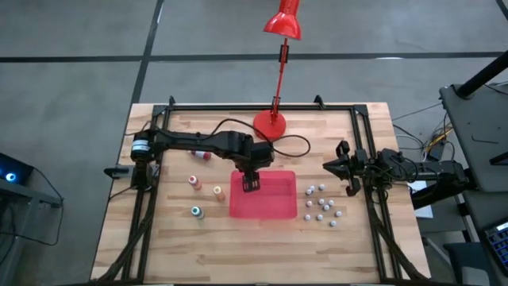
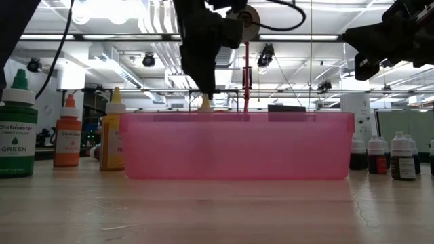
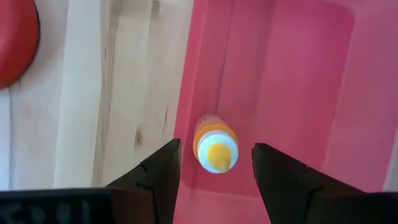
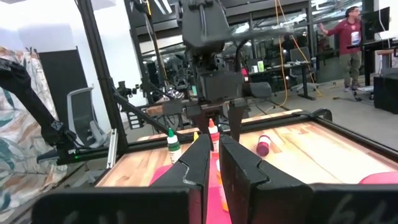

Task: Pick & Place food coloring
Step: Put the top large yellow food coloring bottle into the red bin

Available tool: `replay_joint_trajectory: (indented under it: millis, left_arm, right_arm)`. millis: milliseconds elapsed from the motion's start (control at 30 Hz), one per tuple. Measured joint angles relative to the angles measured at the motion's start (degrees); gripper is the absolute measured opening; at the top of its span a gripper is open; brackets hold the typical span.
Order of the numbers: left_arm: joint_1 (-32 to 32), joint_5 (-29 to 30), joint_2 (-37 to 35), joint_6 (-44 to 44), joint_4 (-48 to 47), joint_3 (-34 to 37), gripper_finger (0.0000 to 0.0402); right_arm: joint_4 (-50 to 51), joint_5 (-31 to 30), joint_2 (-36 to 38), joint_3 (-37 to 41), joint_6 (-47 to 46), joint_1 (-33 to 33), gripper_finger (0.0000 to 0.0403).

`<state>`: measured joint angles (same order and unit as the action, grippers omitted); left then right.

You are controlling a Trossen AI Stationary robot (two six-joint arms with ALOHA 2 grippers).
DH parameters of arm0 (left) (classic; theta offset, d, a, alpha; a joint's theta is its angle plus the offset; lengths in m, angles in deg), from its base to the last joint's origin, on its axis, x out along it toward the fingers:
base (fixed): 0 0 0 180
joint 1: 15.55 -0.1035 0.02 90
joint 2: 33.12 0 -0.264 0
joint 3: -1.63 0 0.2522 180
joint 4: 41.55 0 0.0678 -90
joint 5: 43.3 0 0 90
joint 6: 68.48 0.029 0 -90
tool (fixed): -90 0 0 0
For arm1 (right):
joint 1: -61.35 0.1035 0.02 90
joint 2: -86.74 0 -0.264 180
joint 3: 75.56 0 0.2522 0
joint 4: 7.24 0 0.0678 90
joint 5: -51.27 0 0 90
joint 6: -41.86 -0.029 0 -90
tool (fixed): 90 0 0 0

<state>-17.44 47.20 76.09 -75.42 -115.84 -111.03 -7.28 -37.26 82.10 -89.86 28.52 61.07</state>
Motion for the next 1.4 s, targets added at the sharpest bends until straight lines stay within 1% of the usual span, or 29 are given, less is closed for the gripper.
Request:
replay_joint_trajectory:
  millis: [300,867,1400]
  left_arm:
    - [-0.04,-0.85,0.04,-0.52,1.52,4.58,0.017]
    - [-0.04,-2.16,0.04,-0.79,6.55,6.47,0.017]
    - [-0.15,-2.32,0.04,-1.27,6.74,7.56,0.017]
  right_arm:
    - [0.02,-0.02,0.0,-0.02,0.02,0.0,0.0029]
    - [0.07,-0.04,0.0,-0.02,0.04,0.02,0.0029]
    - [0.07,-0.06,0.0,-0.02,0.04,0.02,0.0029]
